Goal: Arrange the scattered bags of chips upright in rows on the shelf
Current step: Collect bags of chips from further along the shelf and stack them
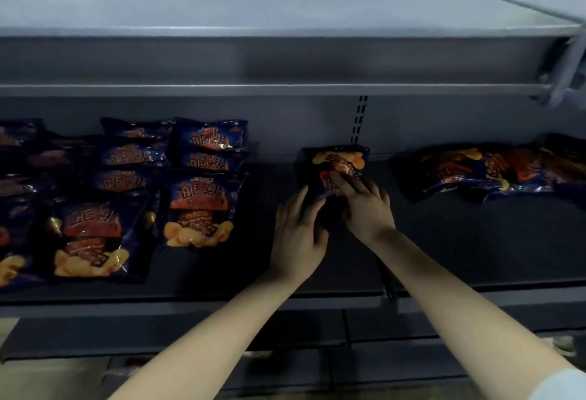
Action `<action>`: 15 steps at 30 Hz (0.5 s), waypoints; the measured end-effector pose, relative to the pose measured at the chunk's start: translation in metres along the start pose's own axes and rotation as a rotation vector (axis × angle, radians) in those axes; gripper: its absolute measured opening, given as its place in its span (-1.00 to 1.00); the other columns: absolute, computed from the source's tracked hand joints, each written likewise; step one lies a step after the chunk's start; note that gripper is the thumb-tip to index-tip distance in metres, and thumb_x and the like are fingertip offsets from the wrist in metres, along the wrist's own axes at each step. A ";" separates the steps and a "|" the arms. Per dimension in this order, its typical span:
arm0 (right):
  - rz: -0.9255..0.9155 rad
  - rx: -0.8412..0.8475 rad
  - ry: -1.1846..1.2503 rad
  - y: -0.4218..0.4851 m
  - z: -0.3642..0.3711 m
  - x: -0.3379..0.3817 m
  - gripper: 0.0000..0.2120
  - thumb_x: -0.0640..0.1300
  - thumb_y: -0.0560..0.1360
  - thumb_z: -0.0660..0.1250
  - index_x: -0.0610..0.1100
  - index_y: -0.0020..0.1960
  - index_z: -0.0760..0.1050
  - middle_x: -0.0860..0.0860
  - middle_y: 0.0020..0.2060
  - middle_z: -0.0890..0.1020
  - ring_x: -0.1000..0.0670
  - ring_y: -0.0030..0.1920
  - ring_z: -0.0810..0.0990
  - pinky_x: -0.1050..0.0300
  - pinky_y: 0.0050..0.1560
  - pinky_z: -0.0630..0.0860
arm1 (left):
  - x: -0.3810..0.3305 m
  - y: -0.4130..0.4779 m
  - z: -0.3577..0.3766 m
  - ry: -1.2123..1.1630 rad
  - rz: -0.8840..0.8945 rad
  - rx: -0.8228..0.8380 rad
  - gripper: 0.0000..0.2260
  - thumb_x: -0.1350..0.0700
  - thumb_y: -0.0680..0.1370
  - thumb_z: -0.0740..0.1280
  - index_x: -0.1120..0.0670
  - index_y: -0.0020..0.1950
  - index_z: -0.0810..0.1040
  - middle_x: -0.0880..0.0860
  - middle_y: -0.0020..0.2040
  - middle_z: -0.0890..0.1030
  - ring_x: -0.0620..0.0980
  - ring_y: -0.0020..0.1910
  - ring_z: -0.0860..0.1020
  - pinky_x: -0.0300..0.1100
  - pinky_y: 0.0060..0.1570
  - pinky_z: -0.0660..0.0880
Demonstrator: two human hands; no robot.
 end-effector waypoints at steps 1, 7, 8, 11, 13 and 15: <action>-0.001 -0.024 0.007 -0.001 -0.001 -0.001 -0.28 -0.23 0.48 0.24 0.15 0.52 0.03 0.03 0.47 0.25 -0.21 0.39 0.24 -0.19 0.35 0.23 | 0.002 0.001 0.000 0.005 -0.015 -0.011 -0.53 0.16 0.50 0.30 0.03 0.41 0.36 0.10 0.50 0.20 0.10 0.48 0.15 0.04 0.45 0.03; -0.100 -0.168 0.088 -0.011 -0.009 -0.004 -0.38 -0.38 0.46 0.27 0.04 0.44 0.32 -0.09 0.27 0.53 -0.22 0.21 0.49 -0.11 0.10 0.47 | 0.007 0.005 0.008 -0.133 -0.181 -0.049 -0.51 0.15 0.53 0.27 0.01 0.46 0.28 0.05 0.52 0.16 0.04 0.48 0.14 -0.06 0.41 0.15; -0.126 -0.188 0.112 -0.016 -0.010 -0.004 -0.42 -0.39 0.45 0.28 0.01 0.41 0.38 -0.11 0.23 0.56 -0.23 0.18 0.52 -0.09 0.07 0.48 | 0.007 0.006 0.010 -0.186 -0.216 -0.044 -0.50 0.14 0.54 0.26 0.01 0.47 0.25 0.05 0.52 0.14 0.03 0.49 0.11 -0.12 0.40 0.13; -0.192 -0.245 0.175 -0.031 -0.013 -0.001 -0.47 -0.44 0.38 0.33 -0.07 0.29 0.53 -0.13 0.12 0.63 -0.25 0.06 0.59 -0.08 -0.02 0.53 | 0.013 0.007 0.014 -0.321 -0.323 -0.032 -0.47 0.08 0.57 0.25 0.03 0.51 0.16 0.07 0.53 0.12 0.00 0.50 0.06 -0.24 0.35 0.03; -0.244 -0.294 0.223 -0.043 -0.016 0.003 -0.48 -0.49 0.32 0.35 -0.11 0.21 0.59 -0.12 0.03 0.67 -0.24 -0.04 0.62 -0.08 -0.11 0.58 | 0.020 0.009 0.012 -0.374 -0.375 -0.038 -0.41 -0.01 0.56 0.26 0.06 0.52 0.11 0.09 0.53 0.13 0.01 0.50 0.08 -0.24 0.34 0.03; -0.295 -0.312 0.285 -0.052 -0.017 0.005 -0.50 -0.51 0.32 0.34 -0.13 0.17 0.61 -0.10 0.02 0.68 -0.22 -0.05 0.63 -0.05 -0.12 0.61 | 0.027 0.011 0.010 -0.425 -0.421 -0.020 -0.35 -0.11 0.54 0.27 0.07 0.53 0.09 0.08 0.52 0.15 0.01 0.49 0.12 -0.21 0.33 0.07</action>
Point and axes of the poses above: each hand's wrist, its own y-axis towards the middle knuckle, its own z-axis out of the palm, x = y × z, the point moved 7 cm from there along y, towards the middle knuckle
